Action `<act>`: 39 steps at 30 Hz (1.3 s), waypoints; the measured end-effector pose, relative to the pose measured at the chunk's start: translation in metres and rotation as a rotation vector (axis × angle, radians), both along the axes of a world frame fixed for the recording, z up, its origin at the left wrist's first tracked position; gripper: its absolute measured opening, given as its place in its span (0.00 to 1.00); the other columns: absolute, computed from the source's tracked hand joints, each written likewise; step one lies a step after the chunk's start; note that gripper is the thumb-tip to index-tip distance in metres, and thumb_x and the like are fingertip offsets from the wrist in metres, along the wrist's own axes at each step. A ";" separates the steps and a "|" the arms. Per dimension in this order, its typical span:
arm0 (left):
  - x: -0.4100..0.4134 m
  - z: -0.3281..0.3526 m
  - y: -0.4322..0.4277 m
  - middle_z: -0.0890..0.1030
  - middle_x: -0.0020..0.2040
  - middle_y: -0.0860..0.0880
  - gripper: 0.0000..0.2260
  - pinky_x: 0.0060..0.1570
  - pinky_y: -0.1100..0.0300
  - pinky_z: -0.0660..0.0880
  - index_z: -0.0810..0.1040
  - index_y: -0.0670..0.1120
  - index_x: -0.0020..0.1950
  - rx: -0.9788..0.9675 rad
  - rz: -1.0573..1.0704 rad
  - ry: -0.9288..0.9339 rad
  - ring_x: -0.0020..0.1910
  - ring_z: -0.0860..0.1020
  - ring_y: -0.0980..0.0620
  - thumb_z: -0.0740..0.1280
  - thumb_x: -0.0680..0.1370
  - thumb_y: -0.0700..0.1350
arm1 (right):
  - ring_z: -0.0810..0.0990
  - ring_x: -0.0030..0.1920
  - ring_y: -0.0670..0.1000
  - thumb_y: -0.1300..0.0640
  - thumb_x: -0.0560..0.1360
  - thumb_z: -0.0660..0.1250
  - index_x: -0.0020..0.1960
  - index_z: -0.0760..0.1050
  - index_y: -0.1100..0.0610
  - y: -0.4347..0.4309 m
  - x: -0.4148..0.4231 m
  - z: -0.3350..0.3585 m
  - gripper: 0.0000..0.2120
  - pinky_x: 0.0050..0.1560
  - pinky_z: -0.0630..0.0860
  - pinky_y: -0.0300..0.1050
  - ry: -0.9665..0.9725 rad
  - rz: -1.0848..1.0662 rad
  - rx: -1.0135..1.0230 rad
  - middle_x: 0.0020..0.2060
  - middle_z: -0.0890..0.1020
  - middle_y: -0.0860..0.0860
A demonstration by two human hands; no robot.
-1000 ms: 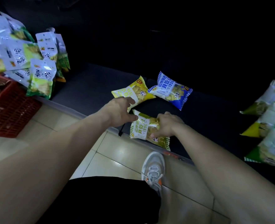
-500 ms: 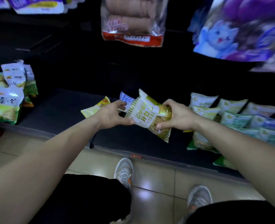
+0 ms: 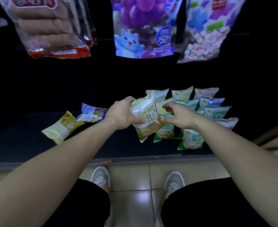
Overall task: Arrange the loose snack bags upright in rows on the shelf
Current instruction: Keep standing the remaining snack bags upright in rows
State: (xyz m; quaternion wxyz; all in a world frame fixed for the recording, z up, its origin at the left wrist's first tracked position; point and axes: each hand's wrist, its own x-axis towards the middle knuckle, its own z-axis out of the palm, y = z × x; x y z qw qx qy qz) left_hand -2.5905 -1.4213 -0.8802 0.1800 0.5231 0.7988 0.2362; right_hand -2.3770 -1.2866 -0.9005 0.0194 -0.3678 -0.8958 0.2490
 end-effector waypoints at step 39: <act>0.119 -0.166 0.100 0.69 0.68 0.45 0.41 0.64 0.46 0.65 0.62 0.50 0.73 -0.326 -0.226 0.452 0.67 0.65 0.41 0.73 0.68 0.64 | 0.73 0.66 0.57 0.41 0.77 0.68 0.73 0.66 0.50 0.086 0.113 -0.042 0.29 0.62 0.72 0.53 -0.159 -0.238 -0.149 0.71 0.71 0.53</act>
